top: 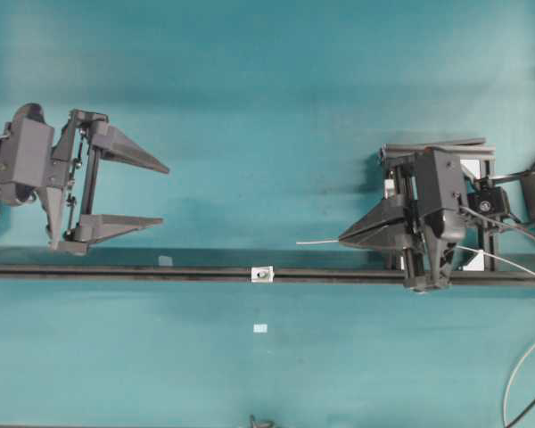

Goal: Insert the wire through the hole in the metal fitting marked with a red label.
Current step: 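Pull the wire from the fixture and lower it along the black rail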

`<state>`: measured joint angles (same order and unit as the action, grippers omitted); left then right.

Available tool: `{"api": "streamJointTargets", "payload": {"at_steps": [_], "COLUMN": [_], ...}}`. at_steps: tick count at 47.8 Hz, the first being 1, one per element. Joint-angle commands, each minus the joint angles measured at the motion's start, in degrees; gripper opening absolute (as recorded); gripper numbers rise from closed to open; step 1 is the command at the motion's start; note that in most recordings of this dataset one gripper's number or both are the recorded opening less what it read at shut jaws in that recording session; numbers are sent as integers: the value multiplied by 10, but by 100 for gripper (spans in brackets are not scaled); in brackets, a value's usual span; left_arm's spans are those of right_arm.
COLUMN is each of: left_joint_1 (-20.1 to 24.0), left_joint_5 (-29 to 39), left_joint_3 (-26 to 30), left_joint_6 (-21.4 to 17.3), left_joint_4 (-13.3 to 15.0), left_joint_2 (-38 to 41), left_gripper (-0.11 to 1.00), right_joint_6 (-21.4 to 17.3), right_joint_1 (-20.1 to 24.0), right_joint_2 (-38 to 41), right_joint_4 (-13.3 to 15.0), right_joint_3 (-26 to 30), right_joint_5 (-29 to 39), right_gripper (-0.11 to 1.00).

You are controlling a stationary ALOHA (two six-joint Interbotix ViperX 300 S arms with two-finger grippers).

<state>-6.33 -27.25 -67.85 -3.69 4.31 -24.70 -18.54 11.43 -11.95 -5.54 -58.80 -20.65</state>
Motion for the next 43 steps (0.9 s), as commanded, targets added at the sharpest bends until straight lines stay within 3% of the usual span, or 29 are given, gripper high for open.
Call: {"api": "streamJointTargets", "payload": {"at_steps": [1,7,12,23,29,33,43], "left_joint_1": [-10,-24,-36,-78,-83,-83,-91], "left_joint_5": [-12,-13,-20,-34,-41,-44,-50], "left_joint_3": [1,-6,-17,-37,-36,-40,-47], "left_joint_6": [1,11,43,76,77,79,101], "left_joint_4": [9,11,11,11,9,9,7], "left_joint_2": [-2,-2,-1,0,1,1,1], "left_gripper": [62,62,62,62,62,61,61], "right_joint_6": [5,22,49,153,195,207,207], "right_joint_1": [10,26,47,99,122,134,142], "right_joint_2": [10,40,61,91,100,103,121], "right_joint_4": [-15,-37,-68,-218,-273,-288,-288], "right_joint_3": [4,6,9,7,11,11,16], "right_joint_5": [-29,-58,-88,-141,-159,-174,-189], "right_gripper": [-1,-1,-1,-1,-1,-1,-1]}}
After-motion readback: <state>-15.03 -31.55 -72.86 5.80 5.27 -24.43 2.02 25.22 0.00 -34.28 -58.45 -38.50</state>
